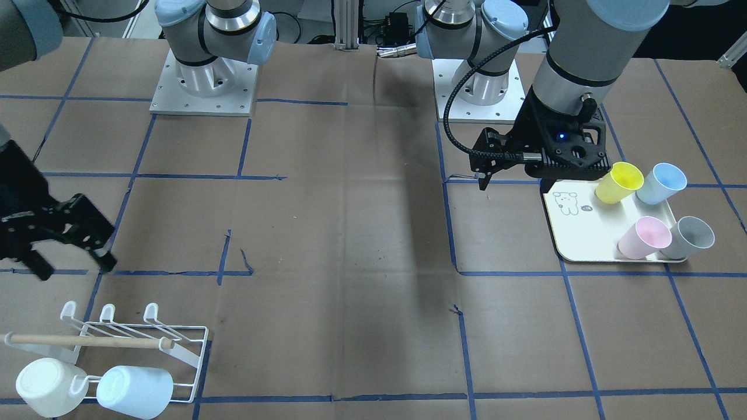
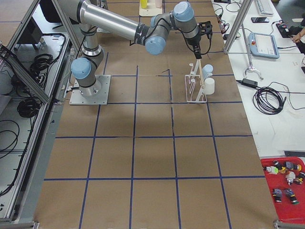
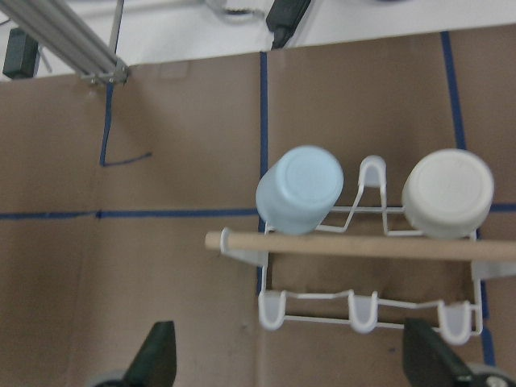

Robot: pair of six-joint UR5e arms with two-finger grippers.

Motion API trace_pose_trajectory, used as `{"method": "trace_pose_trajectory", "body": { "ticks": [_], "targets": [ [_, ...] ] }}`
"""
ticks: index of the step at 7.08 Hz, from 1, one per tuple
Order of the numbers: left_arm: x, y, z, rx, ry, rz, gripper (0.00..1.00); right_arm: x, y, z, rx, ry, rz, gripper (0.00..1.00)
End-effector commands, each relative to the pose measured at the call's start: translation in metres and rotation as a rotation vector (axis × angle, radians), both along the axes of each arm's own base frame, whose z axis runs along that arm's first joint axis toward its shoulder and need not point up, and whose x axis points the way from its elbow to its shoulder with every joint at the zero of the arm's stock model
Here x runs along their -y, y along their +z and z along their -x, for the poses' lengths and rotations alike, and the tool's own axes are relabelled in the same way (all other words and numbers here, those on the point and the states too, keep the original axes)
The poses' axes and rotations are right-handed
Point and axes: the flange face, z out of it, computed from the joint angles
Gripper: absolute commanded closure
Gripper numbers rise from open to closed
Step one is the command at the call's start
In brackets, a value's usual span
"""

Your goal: Transfer IKEA cup to right arm and place on rack

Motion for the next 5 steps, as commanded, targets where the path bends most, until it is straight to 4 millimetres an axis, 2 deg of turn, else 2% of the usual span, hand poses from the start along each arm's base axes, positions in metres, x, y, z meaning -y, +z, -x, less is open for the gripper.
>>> {"method": "trace_pose_trajectory", "body": {
  "ticks": [1, 2, 3, 4, 5],
  "targets": [
    [0.0, -0.002, 0.0, 0.002, 0.0, -0.003, 0.0, -0.039, -0.023, -0.051, -0.031, 0.09, -0.341, 0.0],
    [0.0, -0.002, 0.001, 0.002, -0.001, -0.003, 0.0, -0.05, -0.019, -0.063, -0.224, 0.118, -0.368, 0.0],
    [0.0, -0.003, 0.001, 0.002, -0.001, -0.006, 0.0, -0.058, -0.011, -0.08, -0.267, 0.111, -0.362, 0.0],
    [0.0, -0.003, 0.001, 0.001, -0.001, -0.006, 0.0, -0.059, -0.007, -0.084, -0.25, 0.013, -0.366, 0.0],
    [0.0, -0.003, 0.001, 0.001, -0.001, -0.006, 0.0, -0.063, 0.007, -0.089, -0.245, -0.045, -0.344, 0.0]
  ]
}}
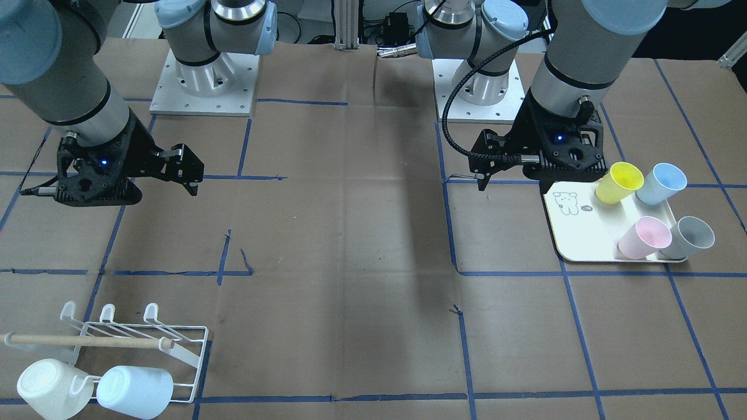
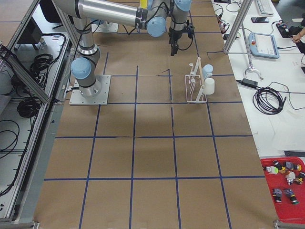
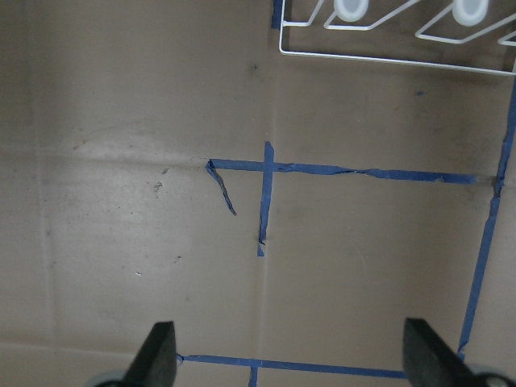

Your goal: Transfer IKEA cup to right arm and place on rack

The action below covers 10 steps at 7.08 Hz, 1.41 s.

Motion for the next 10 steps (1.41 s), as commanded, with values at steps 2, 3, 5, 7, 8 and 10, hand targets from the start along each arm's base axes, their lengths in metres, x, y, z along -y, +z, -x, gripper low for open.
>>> {"method": "trace_pose_trajectory", "body": {
  "ticks": [2, 3, 5, 7, 8, 10],
  "targets": [
    [0.001, 0.0, 0.0, -0.001, 0.0, -0.001, 0.0, -0.018, 0.054, -0.036, -0.012, -0.019, 0.096, 0.0],
    [0.001, 0.0, 0.0, -0.001, 0.0, -0.001, 0.0, -0.021, 0.055, -0.044, -0.013, 0.0, 0.097, 0.0],
    [0.001, 0.0, 0.0, -0.002, -0.002, 0.001, 0.0, -0.02, 0.049, -0.043, -0.016, -0.002, 0.086, 0.0],
    [0.001, 0.0, 0.0, -0.002, -0.002, -0.001, 0.0, -0.023, 0.045, -0.041, -0.021, -0.006, 0.072, 0.0],
    [0.002, 0.0, 0.0, -0.002, -0.002, 0.001, 0.0, -0.026, 0.049, -0.042, -0.023, -0.005, 0.08, 0.0],
    [0.002, 0.001, 0.0, -0.002, -0.002, 0.003, 0.0, -0.027, 0.051, -0.041, -0.023, -0.005, 0.083, 0.0]
  ]
}}
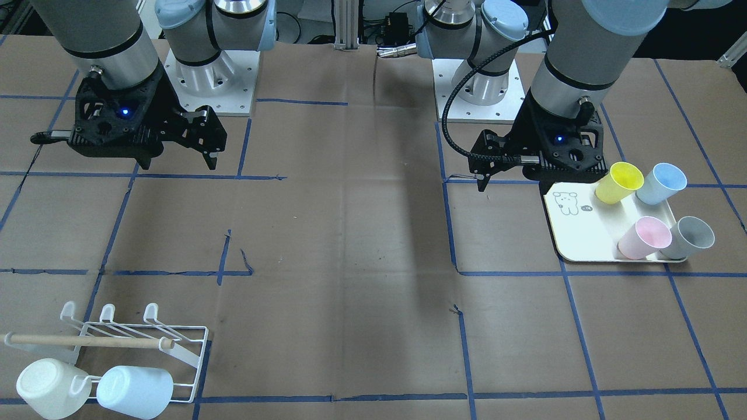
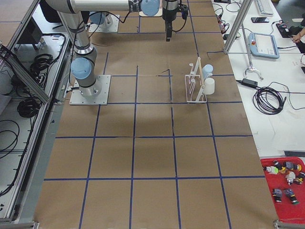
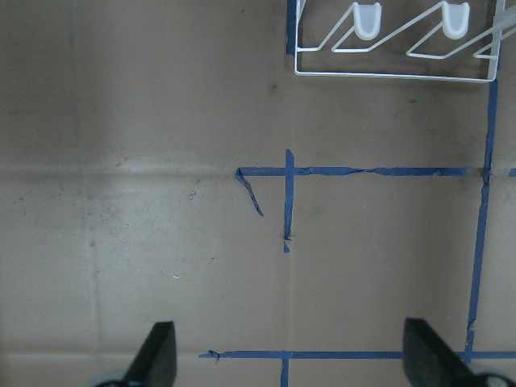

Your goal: Transfer IKEA cup to right arm and place on rack

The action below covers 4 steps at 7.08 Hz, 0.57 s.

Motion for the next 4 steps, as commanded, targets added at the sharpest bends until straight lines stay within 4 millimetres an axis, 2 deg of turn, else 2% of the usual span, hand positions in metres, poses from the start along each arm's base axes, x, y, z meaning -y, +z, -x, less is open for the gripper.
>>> {"method": "trace_pose_trajectory", "body": {
  "ticks": [1, 4],
  "targets": [
    [0.0006, -0.0006, 0.0, 0.0, -0.002, 0.0, 0.0, 0.0006, 0.001, 0.0018, 0.0, -0.001, 0.004, 0.0],
    [0.0002, 0.0002, 0.0002, -0.001, -0.003, 0.001, 0.0, 0.0012, 0.0021, 0.0022, 0.004, -0.002, 0.008, 0.0]
  ]
}}
